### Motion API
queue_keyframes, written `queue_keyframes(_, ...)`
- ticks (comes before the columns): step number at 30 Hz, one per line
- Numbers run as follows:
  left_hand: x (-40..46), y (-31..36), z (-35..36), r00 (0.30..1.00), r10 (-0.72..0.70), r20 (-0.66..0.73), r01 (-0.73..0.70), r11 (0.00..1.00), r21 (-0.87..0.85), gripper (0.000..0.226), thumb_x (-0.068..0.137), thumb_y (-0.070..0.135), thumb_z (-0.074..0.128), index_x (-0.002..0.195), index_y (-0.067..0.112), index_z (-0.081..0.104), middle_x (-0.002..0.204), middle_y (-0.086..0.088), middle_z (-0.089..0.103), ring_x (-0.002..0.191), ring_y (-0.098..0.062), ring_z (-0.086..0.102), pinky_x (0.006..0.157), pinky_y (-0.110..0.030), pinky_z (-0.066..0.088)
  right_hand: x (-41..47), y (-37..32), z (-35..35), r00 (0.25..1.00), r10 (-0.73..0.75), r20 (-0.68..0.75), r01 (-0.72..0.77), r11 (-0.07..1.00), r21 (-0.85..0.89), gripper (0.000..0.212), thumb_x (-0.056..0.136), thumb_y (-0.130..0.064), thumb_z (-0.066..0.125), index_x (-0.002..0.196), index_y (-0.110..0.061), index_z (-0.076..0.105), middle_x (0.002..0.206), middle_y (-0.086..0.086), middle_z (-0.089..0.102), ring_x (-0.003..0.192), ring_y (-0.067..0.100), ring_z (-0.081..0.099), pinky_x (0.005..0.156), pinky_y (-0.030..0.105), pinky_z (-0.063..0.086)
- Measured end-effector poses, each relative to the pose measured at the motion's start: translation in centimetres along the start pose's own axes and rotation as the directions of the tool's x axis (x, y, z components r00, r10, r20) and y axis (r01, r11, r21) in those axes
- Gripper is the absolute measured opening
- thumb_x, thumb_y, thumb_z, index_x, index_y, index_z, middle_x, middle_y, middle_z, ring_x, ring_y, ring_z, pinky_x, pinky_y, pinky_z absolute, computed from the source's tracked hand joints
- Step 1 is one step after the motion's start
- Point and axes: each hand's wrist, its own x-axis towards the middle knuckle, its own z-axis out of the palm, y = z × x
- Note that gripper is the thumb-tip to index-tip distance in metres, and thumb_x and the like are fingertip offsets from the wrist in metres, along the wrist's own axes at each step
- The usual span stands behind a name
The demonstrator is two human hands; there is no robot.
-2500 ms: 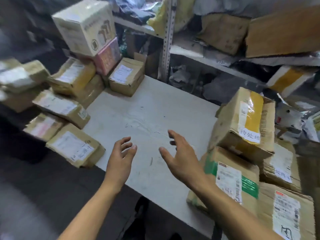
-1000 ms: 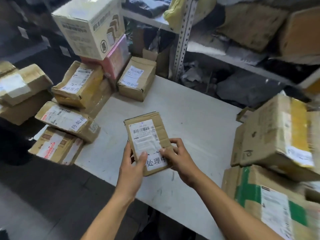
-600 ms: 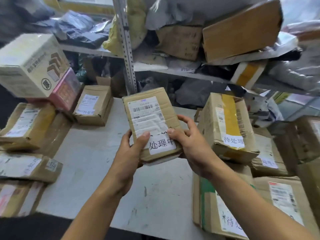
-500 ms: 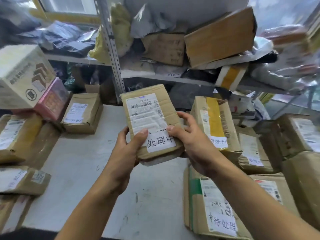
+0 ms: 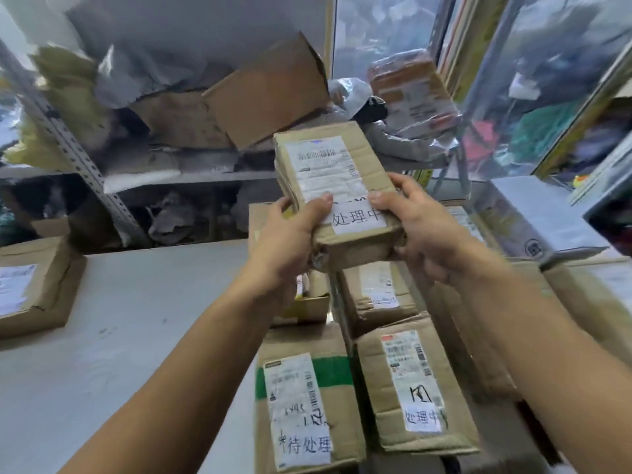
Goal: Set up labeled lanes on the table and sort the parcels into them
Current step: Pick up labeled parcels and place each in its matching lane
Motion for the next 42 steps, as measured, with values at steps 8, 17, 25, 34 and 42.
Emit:
queue_keyframes(8,6.1,-7.4,7.6,0.961,-0.277,0.004,0.277,0.961,-0.027,0.041,0.094,0.027,0.064,0.131,0.011,0.056,0.105,-0.009,0.075,0.089,-0.023,0.074,0.064,-0.034,0.060,4.5,7.5,-7.9,0.968,0.195,-0.161,-0.200,0.980,-0.019,0.035,0.094,-0.026,0.059,0.128,-0.031,0.053,0.107,0.003,0.068,0.078,0.018,0.066,0.046,0.029,0.051)
queue_keyframes(17,8.8,-14.6,8.4,0.915,-0.395,-0.083,0.392,0.919,-0.048,0.051,0.094,0.022,0.064,0.140,0.013,0.042,0.111,-0.011,0.072,0.089,-0.024,0.074,0.059,-0.031,0.057,6.3,16.0,-9.8,0.939,0.287,-0.190,-0.314,0.941,-0.127,0.046,0.093,-0.016,0.055,0.139,-0.020,0.049,0.116,0.003,0.066,0.102,0.020,0.066,0.086,0.040,0.057)
queue_keyframes(25,8.9,-15.8,8.6,0.926,-0.377,-0.014,0.378,0.925,0.039,0.043,0.097,0.033,0.058,0.137,0.021,0.047,0.098,0.001,0.077,0.082,-0.013,0.074,0.053,-0.023,0.056,6.2,15.9,-10.6,0.954,0.183,-0.236,-0.248,0.927,-0.283,0.051,0.089,-0.026,0.057,0.139,-0.027,0.046,0.112,-0.010,0.064,0.101,0.012,0.064,0.091,0.039,0.055)
queue_keyframes(34,9.1,-15.9,8.5,0.972,-0.201,-0.123,0.229,0.928,0.293,0.076,0.094,0.041,0.060,0.154,0.026,0.016,0.122,0.009,0.059,0.079,0.006,0.054,0.057,-0.013,0.039,5.1,15.3,-10.7,0.959,0.103,-0.263,-0.211,0.880,-0.425,0.049,0.092,-0.033,0.059,0.139,-0.024,0.048,0.093,-0.029,0.054,0.079,-0.009,0.051,0.064,0.013,0.037)
queue_keyframes(42,8.4,-14.6,8.9,0.996,0.081,-0.030,-0.053,0.847,0.529,0.068,0.097,0.028,0.057,0.153,0.026,0.019,0.145,0.001,0.051,0.110,-0.008,0.060,0.081,-0.019,0.050,4.4,14.0,-9.6,0.962,-0.050,-0.270,-0.118,0.814,-0.569,0.063,0.095,-0.036,0.059,0.151,-0.018,0.037,0.147,0.004,0.048,0.131,0.020,0.047,0.099,0.028,0.036)
